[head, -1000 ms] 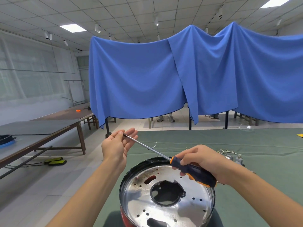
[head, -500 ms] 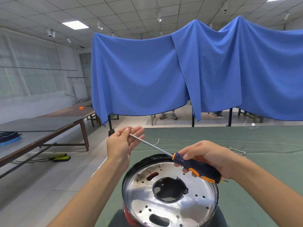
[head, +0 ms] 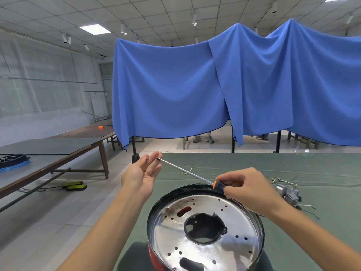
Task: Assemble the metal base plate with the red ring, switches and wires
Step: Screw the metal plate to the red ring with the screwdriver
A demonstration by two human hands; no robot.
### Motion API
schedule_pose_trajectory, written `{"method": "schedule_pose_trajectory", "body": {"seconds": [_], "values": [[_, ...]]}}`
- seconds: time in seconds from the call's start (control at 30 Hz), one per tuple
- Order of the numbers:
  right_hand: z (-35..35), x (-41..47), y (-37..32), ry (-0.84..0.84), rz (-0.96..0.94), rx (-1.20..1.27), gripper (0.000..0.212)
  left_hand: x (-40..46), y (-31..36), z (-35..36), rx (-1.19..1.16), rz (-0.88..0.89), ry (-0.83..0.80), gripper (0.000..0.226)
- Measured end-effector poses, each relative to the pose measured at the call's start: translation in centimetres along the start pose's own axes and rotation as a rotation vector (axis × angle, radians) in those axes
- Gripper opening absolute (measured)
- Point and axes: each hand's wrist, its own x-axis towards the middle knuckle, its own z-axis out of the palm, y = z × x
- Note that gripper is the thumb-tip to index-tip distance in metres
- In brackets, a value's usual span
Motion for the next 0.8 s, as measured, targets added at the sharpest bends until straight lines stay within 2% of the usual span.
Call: {"method": "schedule_pose_trajectory", "body": {"seconds": [0.13, 0.43, 0.53, 0.63, 0.7, 0.8], "values": [[0.5, 0.1, 0.2, -0.016, -0.042, -0.064, 0.016, 0.1, -0.2, 0.0, 0.0, -0.007, 0.006, 0.015], [0.4, 0.0, -0.1, -0.016, -0.021, -0.009, 0.023, -0.3, -0.3, 0.0, -0.093, -0.004, -0.077, 0.015], [0.3, -0.1, -0.7, -0.056, 0.013, 0.08, 0.028, -0.3, -0.5, 0.0, -0.079, 0.04, -0.075, 0.016], [0.0, -0.2, -1.4, -0.138, 0.055, 0.162, 0.024, -0.3, -0.6, 0.0, -0.063, 0.092, -0.075, 0.017], [-0.2, -0.1, -1.3, -0.151, 0.049, 0.165, 0.036, -0.4, -0.6, 0.0, -0.043, 0.136, -0.088, 0.018], [-0.4, 0.0, -1.4, -0.16, 0.087, 0.184, 0.037, -0.5, -0.6, 0.0, -0.024, 0.189, -0.109, 0.019]]}}
